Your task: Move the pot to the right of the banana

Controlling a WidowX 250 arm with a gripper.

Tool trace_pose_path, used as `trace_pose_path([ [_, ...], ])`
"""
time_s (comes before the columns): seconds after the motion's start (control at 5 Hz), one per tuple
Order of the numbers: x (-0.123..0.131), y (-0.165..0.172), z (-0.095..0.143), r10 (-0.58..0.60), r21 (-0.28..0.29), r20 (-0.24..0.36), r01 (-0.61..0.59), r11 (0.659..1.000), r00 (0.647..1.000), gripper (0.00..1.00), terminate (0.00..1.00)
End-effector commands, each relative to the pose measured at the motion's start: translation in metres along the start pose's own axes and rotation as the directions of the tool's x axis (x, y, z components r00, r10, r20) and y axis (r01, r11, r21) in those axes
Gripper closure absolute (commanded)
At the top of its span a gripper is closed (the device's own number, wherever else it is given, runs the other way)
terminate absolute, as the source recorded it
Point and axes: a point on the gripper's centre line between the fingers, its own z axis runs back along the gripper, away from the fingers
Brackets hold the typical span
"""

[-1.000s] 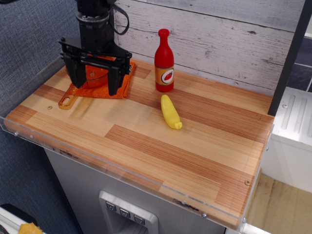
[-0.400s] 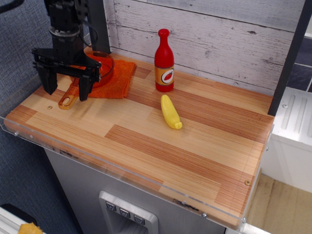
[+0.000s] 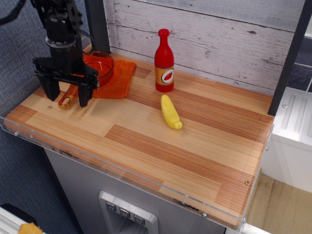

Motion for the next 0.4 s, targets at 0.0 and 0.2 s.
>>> trace_pose_path([
  [0.0, 0.0012, 0.0079, 0.0105, 0.039, 0.051, 0.064, -0.042, 0.998, 0.997, 1.0, 0.0],
  [0.2, 0.0004, 0.0094, 0.0202, 0.047, 0.059, 0.056, -0.05, 0.997, 0.997, 1.0, 0.0],
])
